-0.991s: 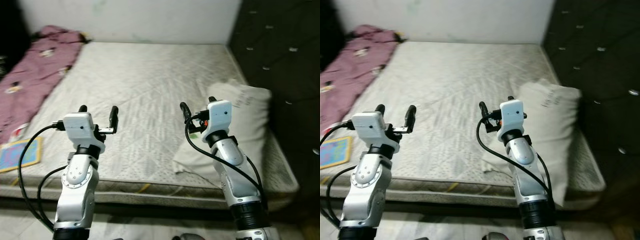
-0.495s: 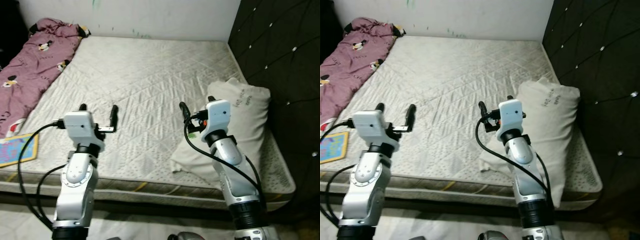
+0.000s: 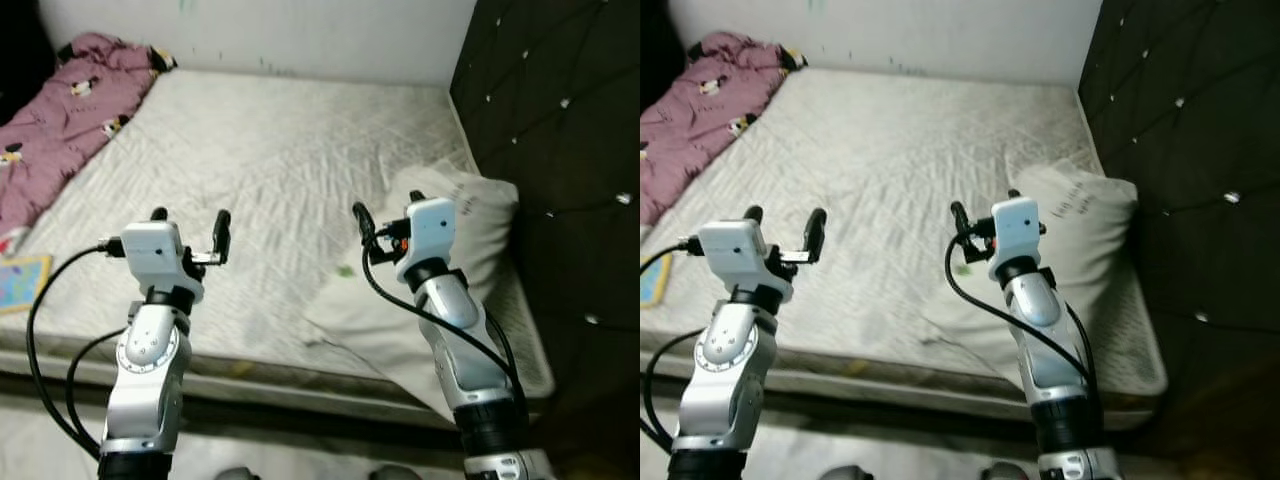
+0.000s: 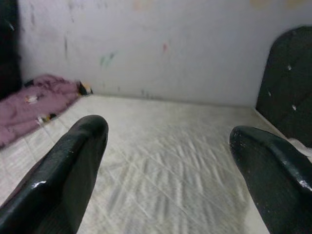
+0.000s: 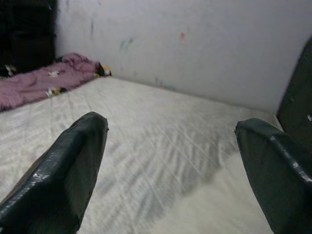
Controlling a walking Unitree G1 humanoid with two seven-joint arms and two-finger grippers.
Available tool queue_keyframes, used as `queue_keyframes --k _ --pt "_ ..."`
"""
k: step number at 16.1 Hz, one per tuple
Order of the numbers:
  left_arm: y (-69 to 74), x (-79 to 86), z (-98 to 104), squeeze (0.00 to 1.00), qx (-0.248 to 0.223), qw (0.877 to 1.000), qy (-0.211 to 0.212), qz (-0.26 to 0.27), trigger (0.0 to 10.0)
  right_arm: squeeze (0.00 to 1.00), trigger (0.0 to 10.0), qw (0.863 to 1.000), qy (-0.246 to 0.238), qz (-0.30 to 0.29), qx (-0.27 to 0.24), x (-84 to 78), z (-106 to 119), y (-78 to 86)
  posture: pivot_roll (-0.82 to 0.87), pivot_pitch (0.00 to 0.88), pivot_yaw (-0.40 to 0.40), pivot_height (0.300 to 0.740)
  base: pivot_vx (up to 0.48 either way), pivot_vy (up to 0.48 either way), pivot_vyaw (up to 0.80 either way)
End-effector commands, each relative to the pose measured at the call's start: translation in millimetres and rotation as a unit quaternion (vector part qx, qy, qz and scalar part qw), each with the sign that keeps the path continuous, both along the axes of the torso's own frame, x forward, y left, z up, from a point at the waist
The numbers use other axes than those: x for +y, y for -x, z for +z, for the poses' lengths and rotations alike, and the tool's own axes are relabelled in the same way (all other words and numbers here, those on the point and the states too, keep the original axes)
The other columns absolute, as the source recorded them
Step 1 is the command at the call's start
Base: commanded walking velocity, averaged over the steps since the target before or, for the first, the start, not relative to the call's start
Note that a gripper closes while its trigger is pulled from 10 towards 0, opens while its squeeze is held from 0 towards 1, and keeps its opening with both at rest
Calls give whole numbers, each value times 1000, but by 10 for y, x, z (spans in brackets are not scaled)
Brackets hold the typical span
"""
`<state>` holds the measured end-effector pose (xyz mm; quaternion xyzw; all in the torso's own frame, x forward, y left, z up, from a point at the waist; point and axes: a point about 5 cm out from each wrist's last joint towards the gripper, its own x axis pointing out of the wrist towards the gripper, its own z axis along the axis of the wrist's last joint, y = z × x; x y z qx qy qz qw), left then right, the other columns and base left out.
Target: Clean up the room
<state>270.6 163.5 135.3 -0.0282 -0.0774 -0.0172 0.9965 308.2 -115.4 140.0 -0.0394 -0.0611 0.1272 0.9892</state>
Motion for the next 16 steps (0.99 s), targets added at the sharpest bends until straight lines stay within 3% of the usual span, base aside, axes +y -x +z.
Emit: queue_keyframes --k 1,5,8,16 --pt "-10 -45 31 0 -5 1000 -1 -9 10000 0 10000 1000 -1 -8 -6 -49 40 -13 11 0 14 740 0 -240 0" --pt "-9 -45 33 0 -6 1000 -1 -10 10000 0 10000 1000 -2 -9 -5 -49 39 -14 11 0 14 740 0 0 0" --pt "-10 -41 26 0 -4 1000 5 -9 10000 0 10000 1000 -4 -10 -3 -54 33 -16 11 0 14 740 0 0 -675" --pt "-12 26 39 0 -8 1000 7 15 10000 0 10000 1000 -4 -16 -15 -63 70 -19 16 0 14 740 0 0 0"
